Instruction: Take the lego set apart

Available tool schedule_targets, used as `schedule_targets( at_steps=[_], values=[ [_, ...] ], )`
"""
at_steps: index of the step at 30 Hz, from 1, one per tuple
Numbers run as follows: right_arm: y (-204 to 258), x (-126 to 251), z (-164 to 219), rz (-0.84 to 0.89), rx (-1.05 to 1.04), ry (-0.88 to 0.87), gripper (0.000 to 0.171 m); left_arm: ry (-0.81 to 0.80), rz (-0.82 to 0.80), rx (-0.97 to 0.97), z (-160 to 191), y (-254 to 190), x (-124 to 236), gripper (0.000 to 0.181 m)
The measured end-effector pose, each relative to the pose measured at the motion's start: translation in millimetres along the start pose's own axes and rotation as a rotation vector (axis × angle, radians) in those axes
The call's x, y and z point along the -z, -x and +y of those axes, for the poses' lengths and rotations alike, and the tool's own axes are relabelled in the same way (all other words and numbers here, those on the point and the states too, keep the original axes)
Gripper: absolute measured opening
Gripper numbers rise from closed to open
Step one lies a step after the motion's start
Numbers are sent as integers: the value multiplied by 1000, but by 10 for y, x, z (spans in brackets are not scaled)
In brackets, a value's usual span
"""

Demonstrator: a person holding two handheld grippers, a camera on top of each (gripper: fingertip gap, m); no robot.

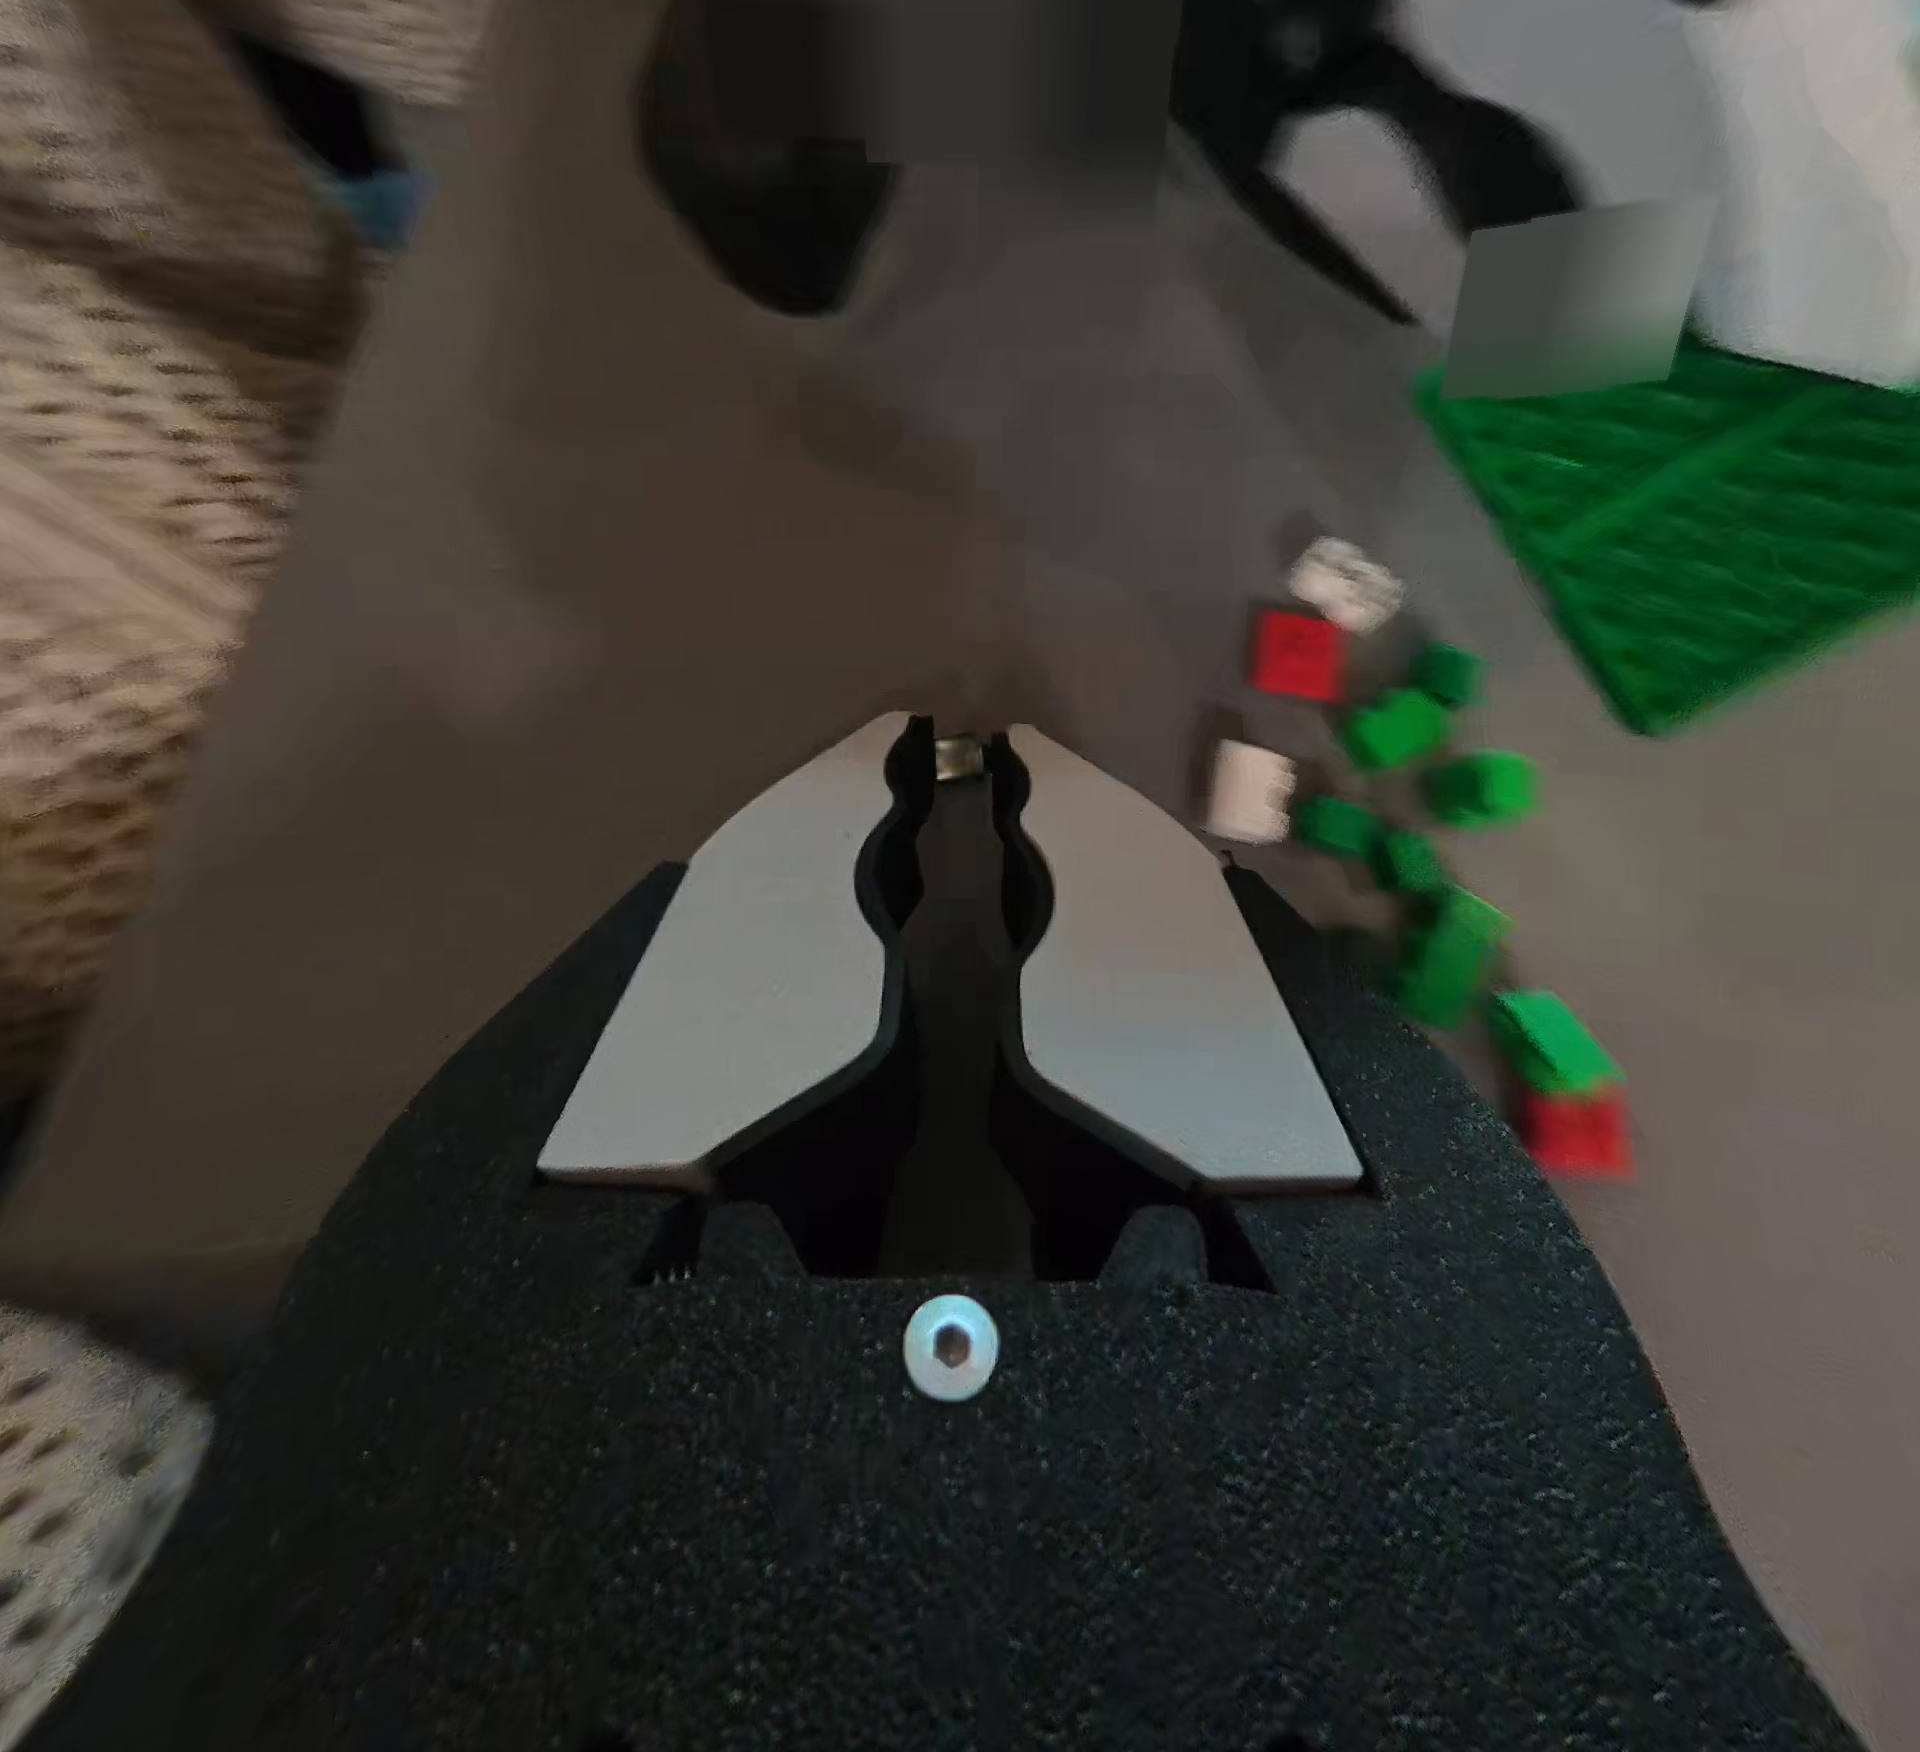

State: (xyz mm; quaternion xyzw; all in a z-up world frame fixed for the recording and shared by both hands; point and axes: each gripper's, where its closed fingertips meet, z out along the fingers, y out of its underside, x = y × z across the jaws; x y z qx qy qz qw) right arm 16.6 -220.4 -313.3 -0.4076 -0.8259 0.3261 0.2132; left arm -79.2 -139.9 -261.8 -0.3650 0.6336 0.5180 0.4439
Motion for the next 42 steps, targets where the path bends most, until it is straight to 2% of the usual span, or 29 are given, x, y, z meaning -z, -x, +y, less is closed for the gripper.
schedule_targets(
  at_steps=[3,7,9,13,16,19,23,27,35,38,42],
  values=[
    [-489,180,142,297,-85,46,10,-10,-6,3,-25,16,5,14],
    [-626,259,295,357,-210,88,11,-23,-5,-11,-71,10,8,14],
    [-640,266,279,362,-231,75,20,-27,-6,-18,-81,9,10,14],
    [-757,436,-32,404,-334,-158,21,-43,-38,-55,-130,65,31,14],
    [-903,612,-313,485,-426,-387,22,-84,-75,-115,-317,145,71,14],
    [-908,581,-373,521,-374,-382,23,-124,-105,-140,-489,219,110,13],
    [-863,484,-333,603,-133,-251,22,-214,-124,-161,-629,233,198,13],
    [-652,388,-304,550,117,-173,15,-292,-129,-189,-724,212,282,13],
    [-514,430,-327,515,244,-190,10,-380,-166,-212,-869,257,392,13],
    [-498,438,-348,494,229,-204,11,-405,-154,-138,-877,280,407,13],
    [-466,436,-359,310,29,-287,10,-502,-72,99,-917,330,456,13]
  ],
)
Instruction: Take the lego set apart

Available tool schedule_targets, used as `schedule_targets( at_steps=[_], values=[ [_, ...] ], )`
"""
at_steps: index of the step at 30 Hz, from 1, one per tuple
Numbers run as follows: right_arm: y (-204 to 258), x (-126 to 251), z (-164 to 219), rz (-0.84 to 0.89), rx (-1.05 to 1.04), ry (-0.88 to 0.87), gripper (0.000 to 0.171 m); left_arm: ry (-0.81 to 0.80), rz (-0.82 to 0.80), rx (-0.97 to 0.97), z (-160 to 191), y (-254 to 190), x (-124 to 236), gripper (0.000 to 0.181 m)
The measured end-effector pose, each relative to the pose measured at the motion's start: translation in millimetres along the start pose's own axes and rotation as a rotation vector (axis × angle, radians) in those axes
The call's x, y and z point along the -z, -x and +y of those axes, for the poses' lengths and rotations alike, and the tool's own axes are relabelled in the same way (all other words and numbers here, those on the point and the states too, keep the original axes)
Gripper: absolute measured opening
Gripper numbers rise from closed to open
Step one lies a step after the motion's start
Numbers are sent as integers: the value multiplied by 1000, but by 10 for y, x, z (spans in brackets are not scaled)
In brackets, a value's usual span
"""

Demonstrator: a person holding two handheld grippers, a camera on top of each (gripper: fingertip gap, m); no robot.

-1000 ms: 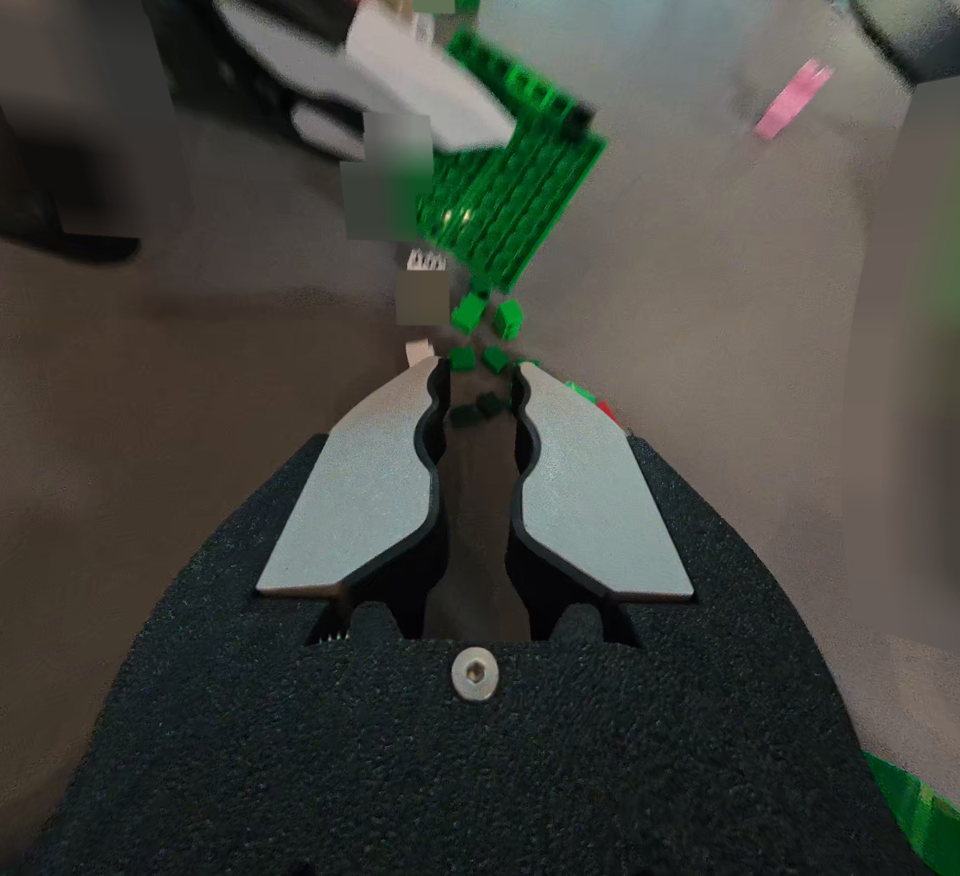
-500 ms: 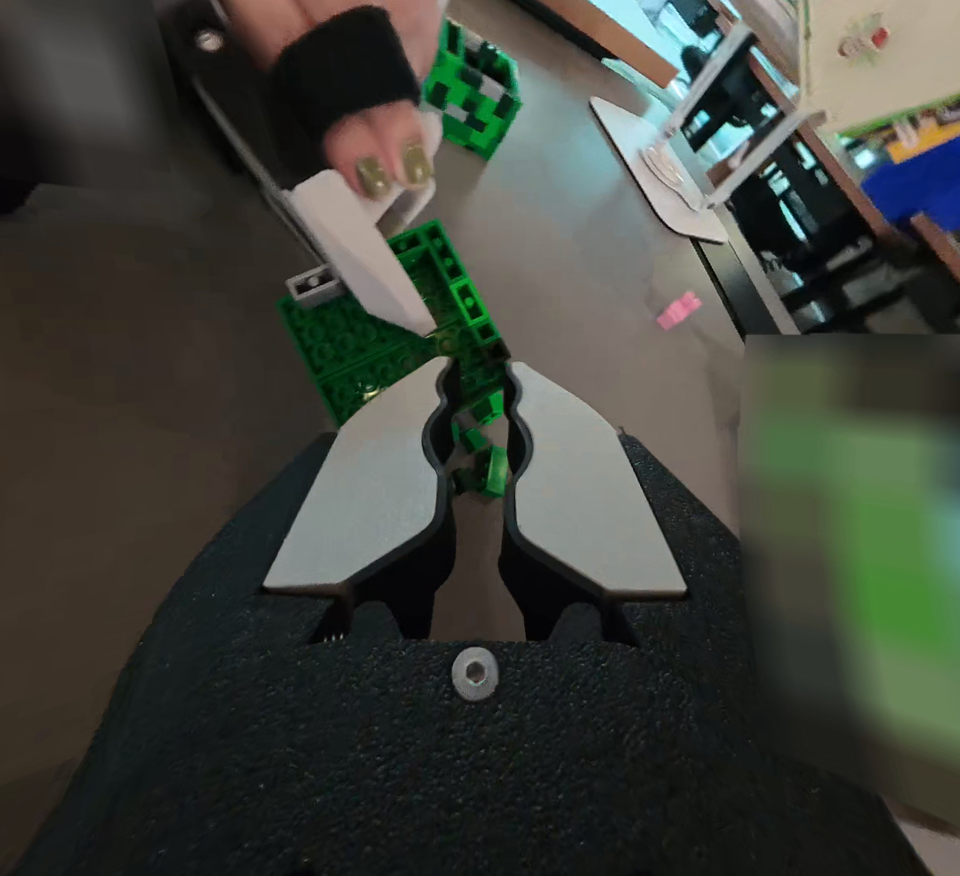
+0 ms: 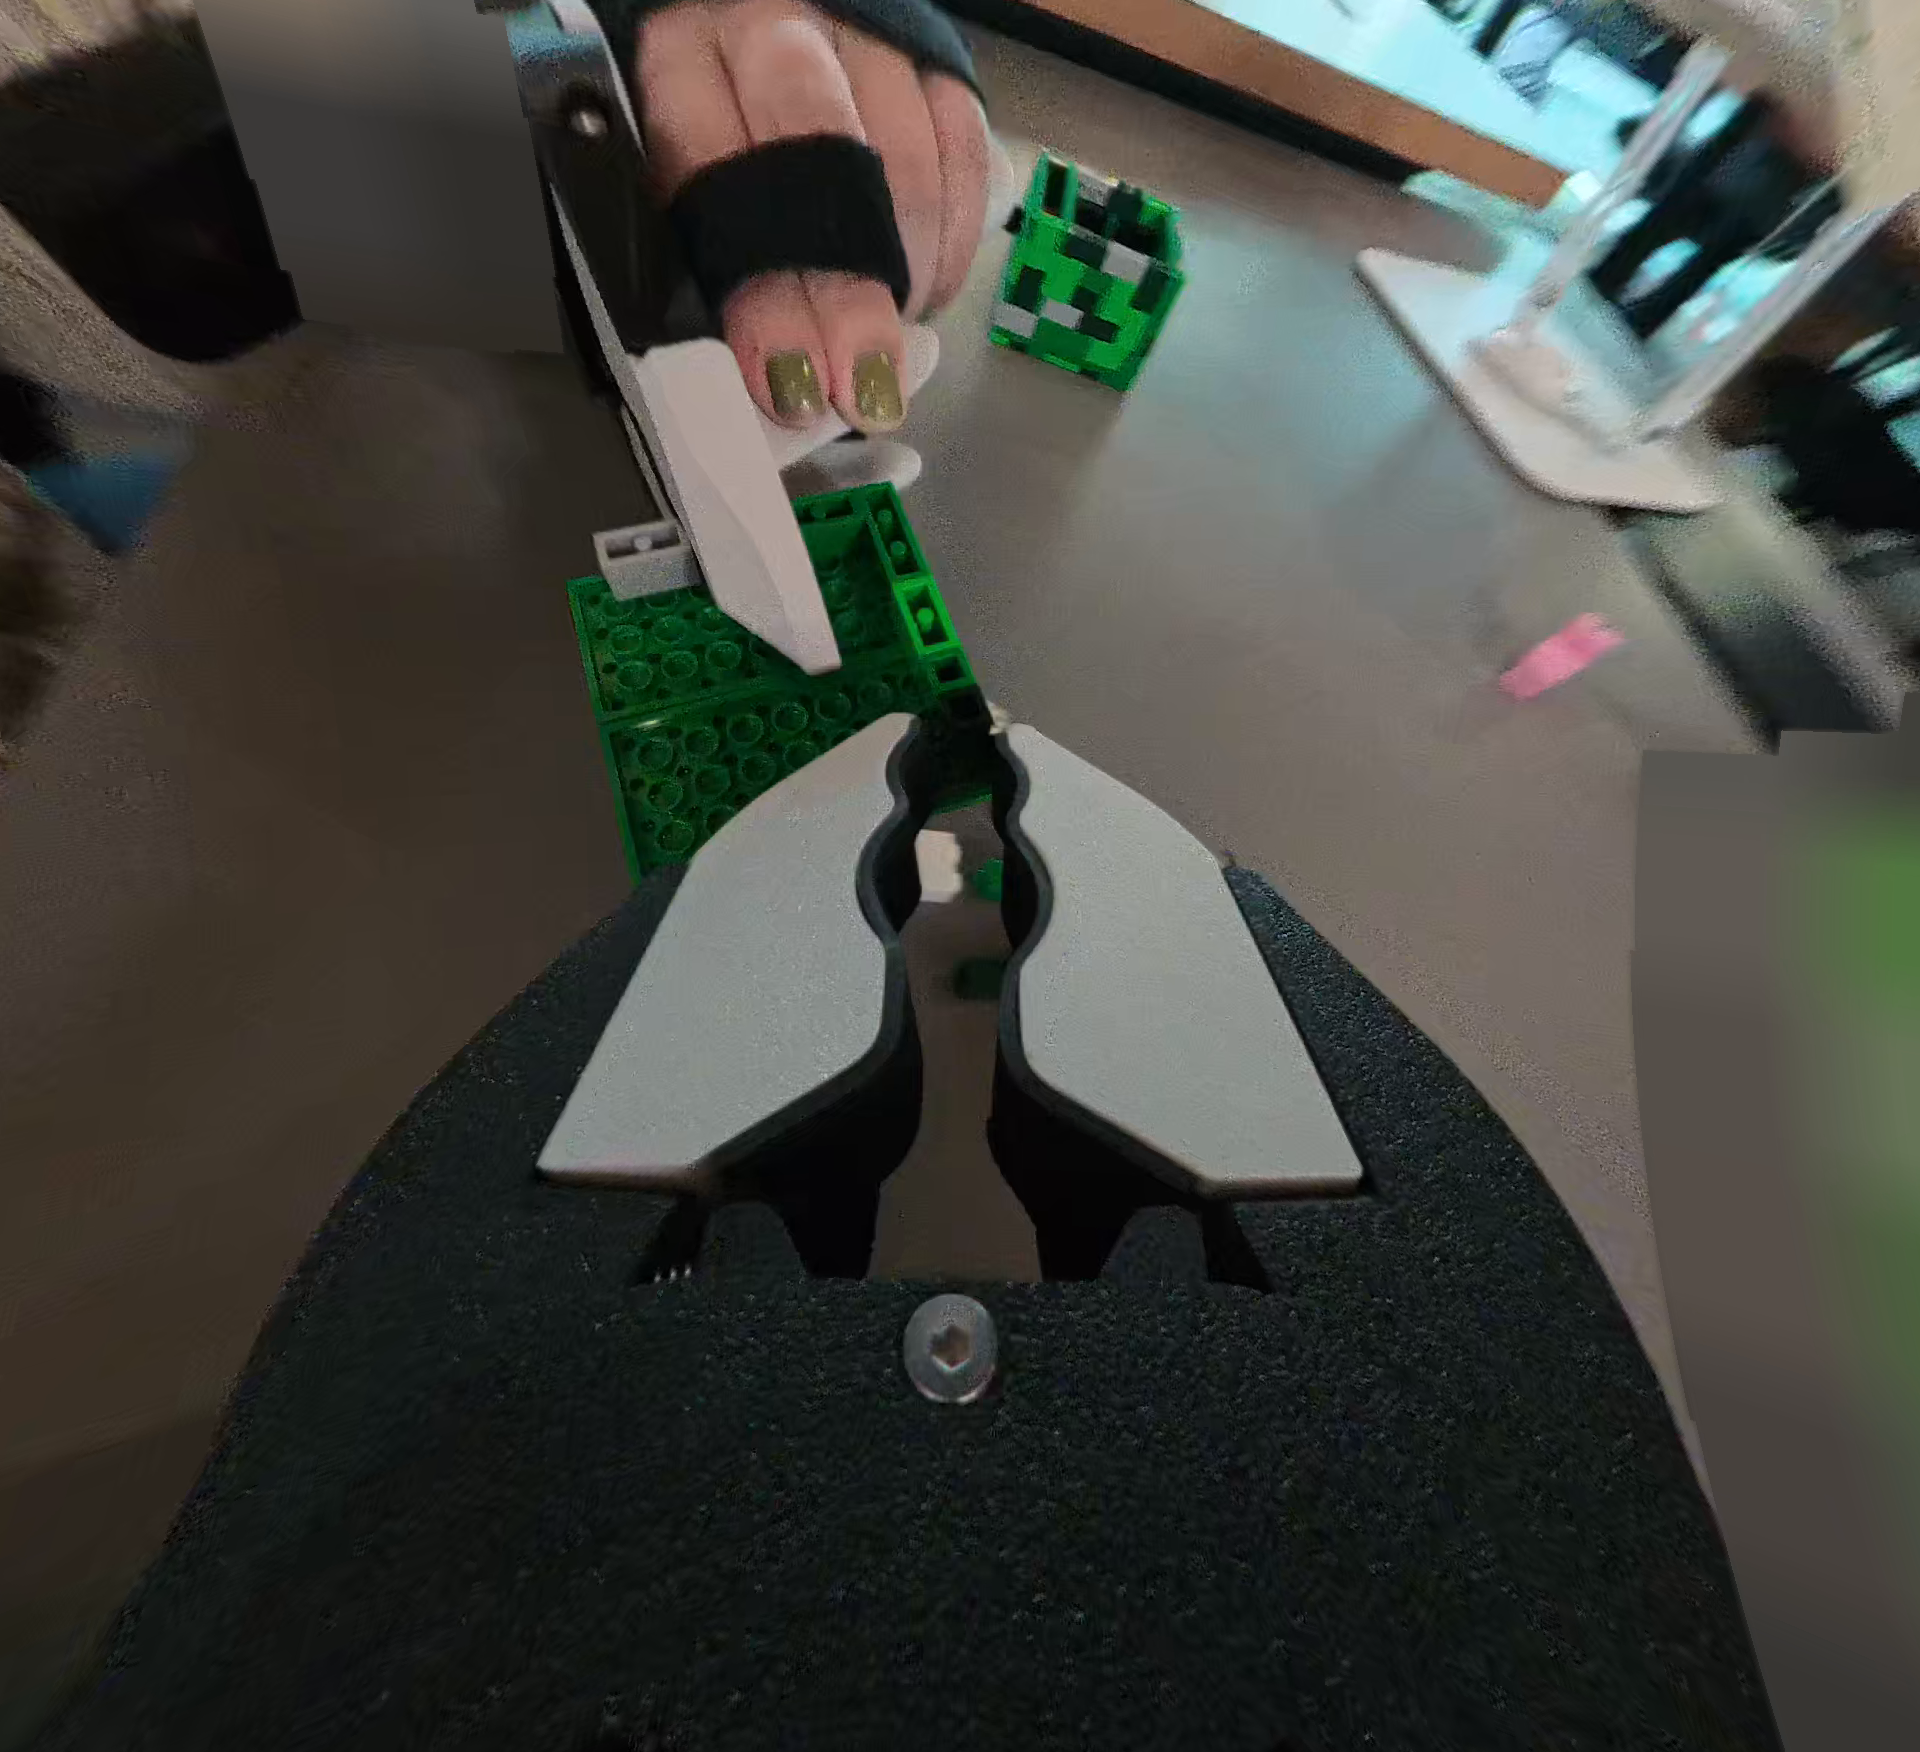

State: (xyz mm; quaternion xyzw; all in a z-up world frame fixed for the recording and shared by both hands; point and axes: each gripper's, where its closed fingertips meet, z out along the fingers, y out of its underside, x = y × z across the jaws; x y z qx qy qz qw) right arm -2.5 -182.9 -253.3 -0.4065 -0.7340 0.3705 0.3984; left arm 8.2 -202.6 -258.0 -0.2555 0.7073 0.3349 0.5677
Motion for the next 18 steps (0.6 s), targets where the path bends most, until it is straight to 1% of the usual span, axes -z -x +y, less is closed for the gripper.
schedule_targets(
  at_steps=[3,5,7,8,9,12,14,16,17,18],
  values=[
    [99,42,0,-201,-257,-75,11,-89,17,143,-117,33,27,13],
    [154,51,46,-306,-403,-75,23,-139,35,202,-196,27,39,13],
    [216,44,75,-378,-464,-71,19,-142,41,188,-217,-4,31,13],
    [253,39,88,-403,-462,-66,14,-141,51,179,-225,-34,28,13],
    [277,27,106,-409,-449,-55,10,-140,59,172,-230,-58,26,13],
    [270,25,92,-394,-437,-65,9,-146,42,180,-230,-39,35,13],
    [224,91,-42,-462,-580,-157,7,-137,-16,183,-200,65,47,12],
    [124,142,-120,-504,-730,-256,6,-116,-14,170,-181,75,44,12],
    [84,138,-91,-487,-751,-257,6,-118,-10,160,-189,53,44,12],
    [29,112,-36,-427,-738,-236,7,-107,2,143,-178,18,36,12]
  ],
)
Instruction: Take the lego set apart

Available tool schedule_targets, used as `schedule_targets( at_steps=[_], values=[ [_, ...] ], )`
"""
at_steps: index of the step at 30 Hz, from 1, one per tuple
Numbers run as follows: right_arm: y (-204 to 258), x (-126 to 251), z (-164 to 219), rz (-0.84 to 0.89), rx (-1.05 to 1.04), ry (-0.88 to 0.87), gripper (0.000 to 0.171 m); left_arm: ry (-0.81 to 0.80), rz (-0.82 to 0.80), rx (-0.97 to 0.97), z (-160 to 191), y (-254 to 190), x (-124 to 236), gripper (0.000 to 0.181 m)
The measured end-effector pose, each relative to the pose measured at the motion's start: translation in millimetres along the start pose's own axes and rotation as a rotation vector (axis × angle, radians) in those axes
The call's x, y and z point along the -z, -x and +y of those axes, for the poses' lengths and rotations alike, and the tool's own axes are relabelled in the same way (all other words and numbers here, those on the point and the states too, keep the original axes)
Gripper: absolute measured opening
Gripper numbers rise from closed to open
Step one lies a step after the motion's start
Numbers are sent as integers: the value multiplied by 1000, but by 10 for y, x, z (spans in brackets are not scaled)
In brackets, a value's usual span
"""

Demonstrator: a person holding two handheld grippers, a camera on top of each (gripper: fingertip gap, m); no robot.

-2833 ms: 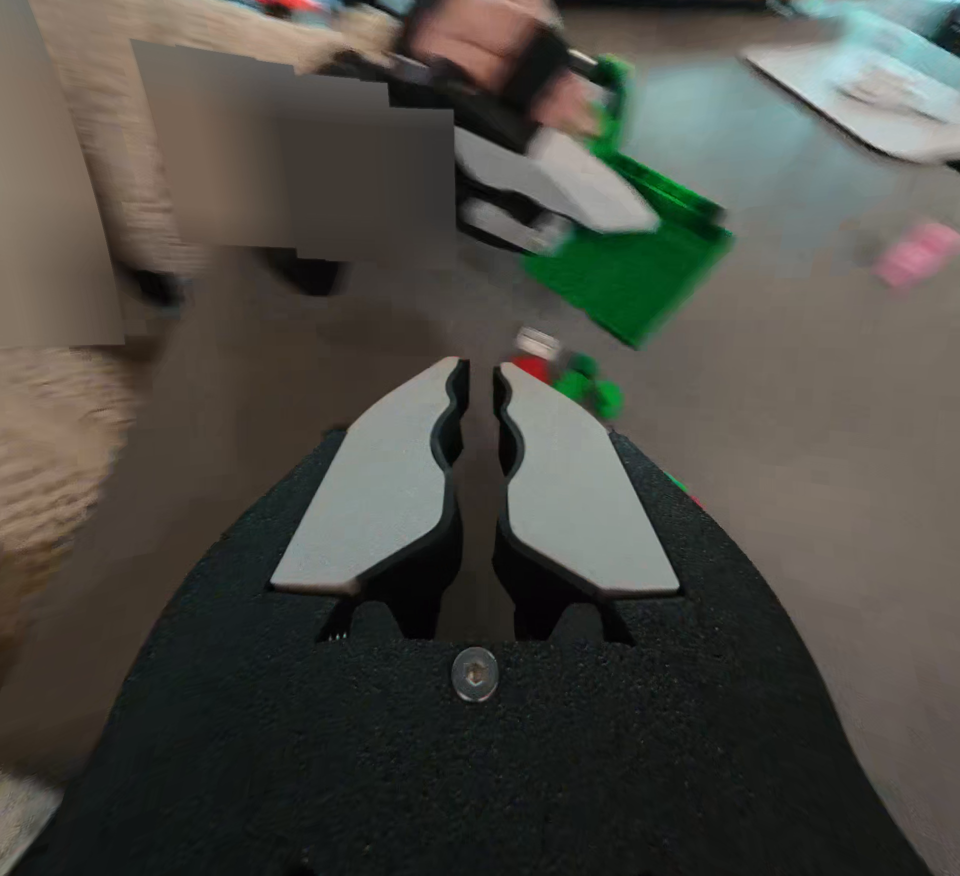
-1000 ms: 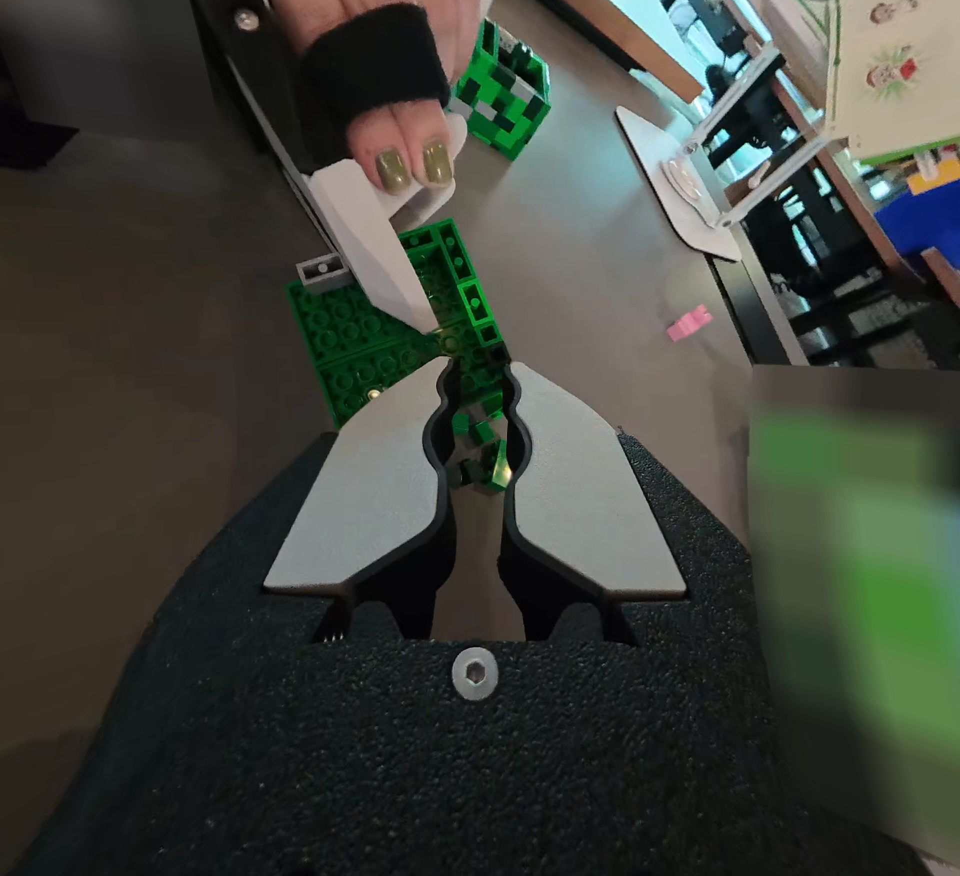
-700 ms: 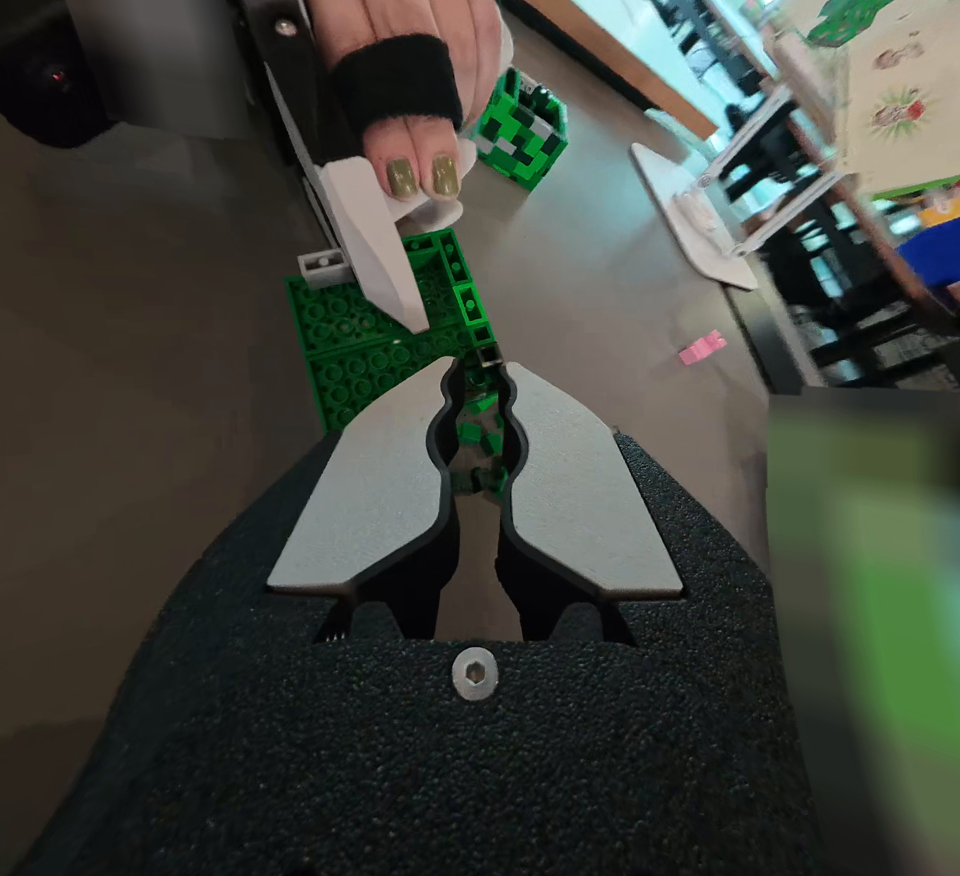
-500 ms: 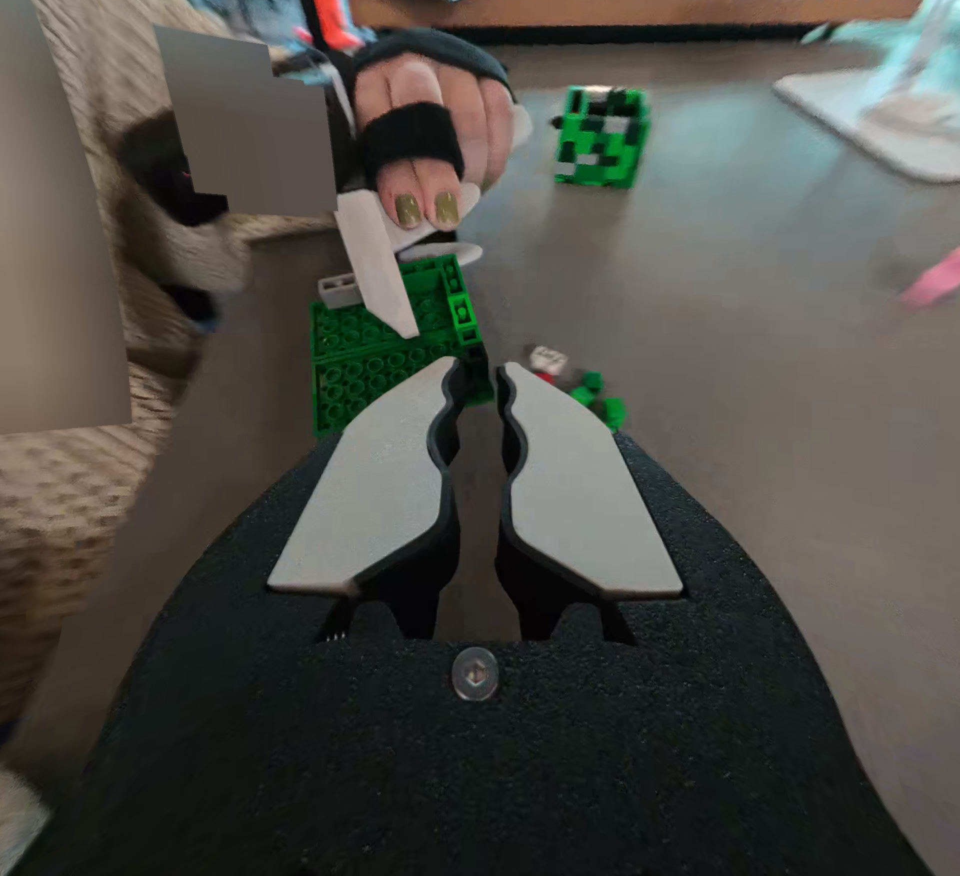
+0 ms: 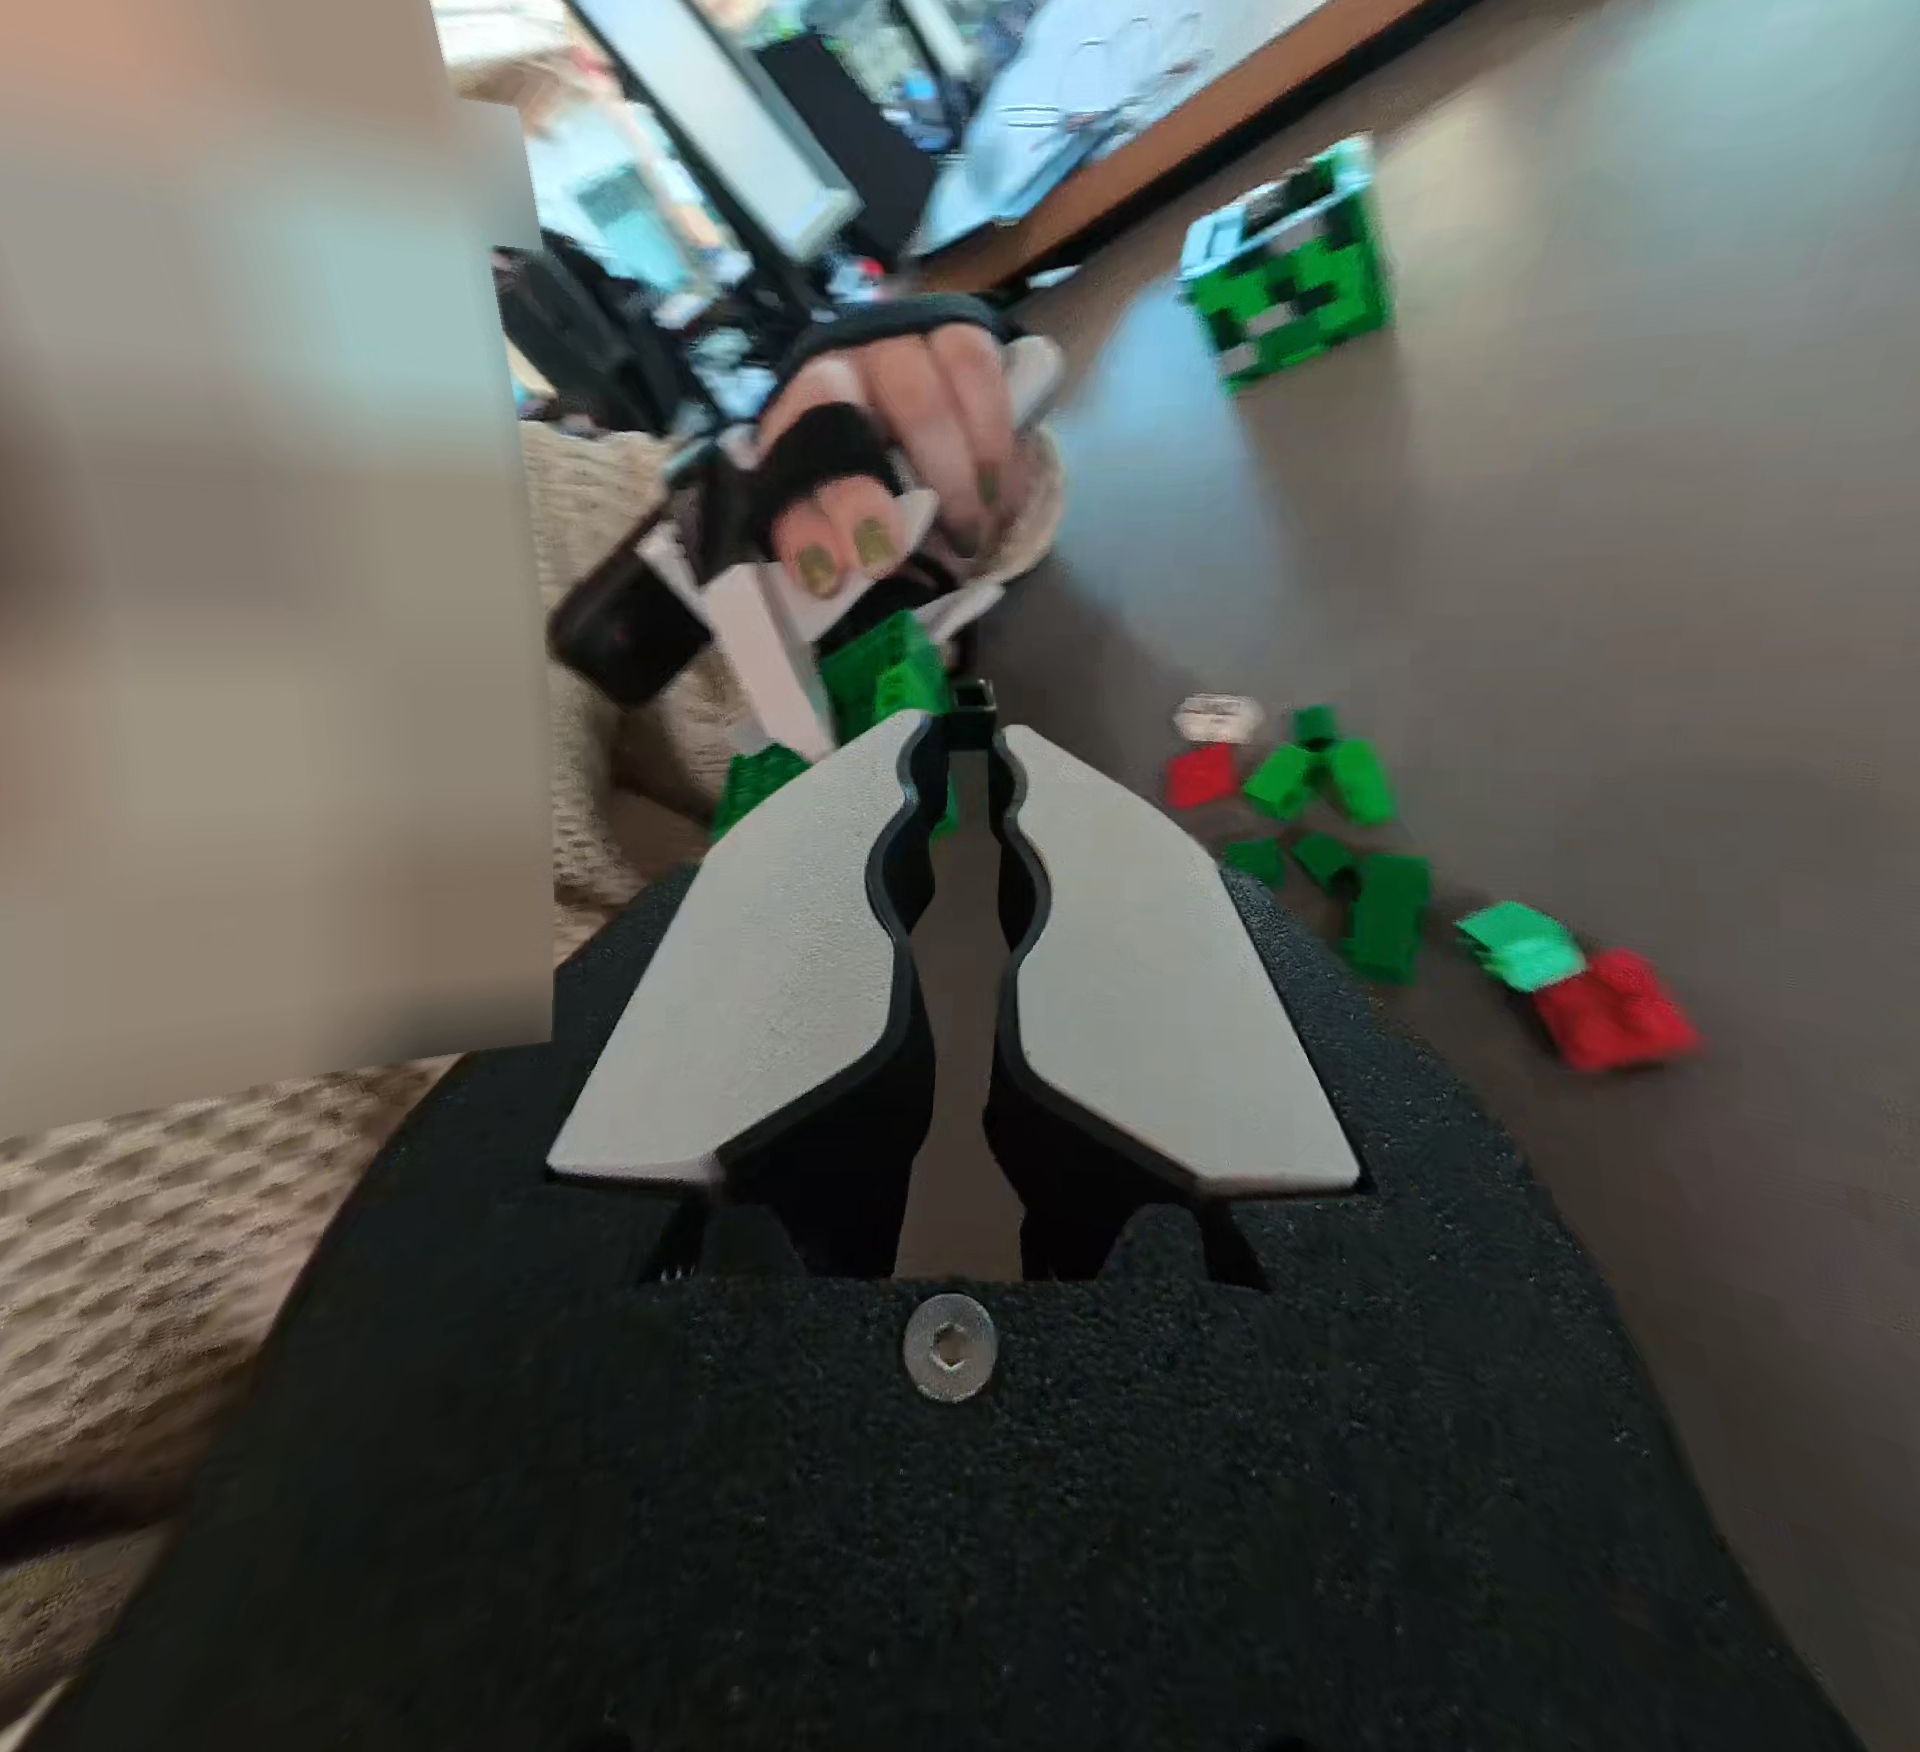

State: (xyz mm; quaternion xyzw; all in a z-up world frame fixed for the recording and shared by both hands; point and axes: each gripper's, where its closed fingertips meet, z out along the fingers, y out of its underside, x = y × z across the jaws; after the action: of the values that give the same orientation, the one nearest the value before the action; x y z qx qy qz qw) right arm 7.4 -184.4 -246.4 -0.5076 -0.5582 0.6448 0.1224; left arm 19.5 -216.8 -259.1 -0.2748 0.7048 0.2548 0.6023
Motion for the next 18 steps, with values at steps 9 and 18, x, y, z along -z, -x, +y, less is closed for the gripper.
schedule_targets(
  at_steps=[9,18],
  values=[
    [-396,45,110,438,282,181,26,66,77,27,186,-120,-18,13],
    [-42,-204,209,194,342,194,12,2,86,43,17,-127,-37,13]
  ],
)
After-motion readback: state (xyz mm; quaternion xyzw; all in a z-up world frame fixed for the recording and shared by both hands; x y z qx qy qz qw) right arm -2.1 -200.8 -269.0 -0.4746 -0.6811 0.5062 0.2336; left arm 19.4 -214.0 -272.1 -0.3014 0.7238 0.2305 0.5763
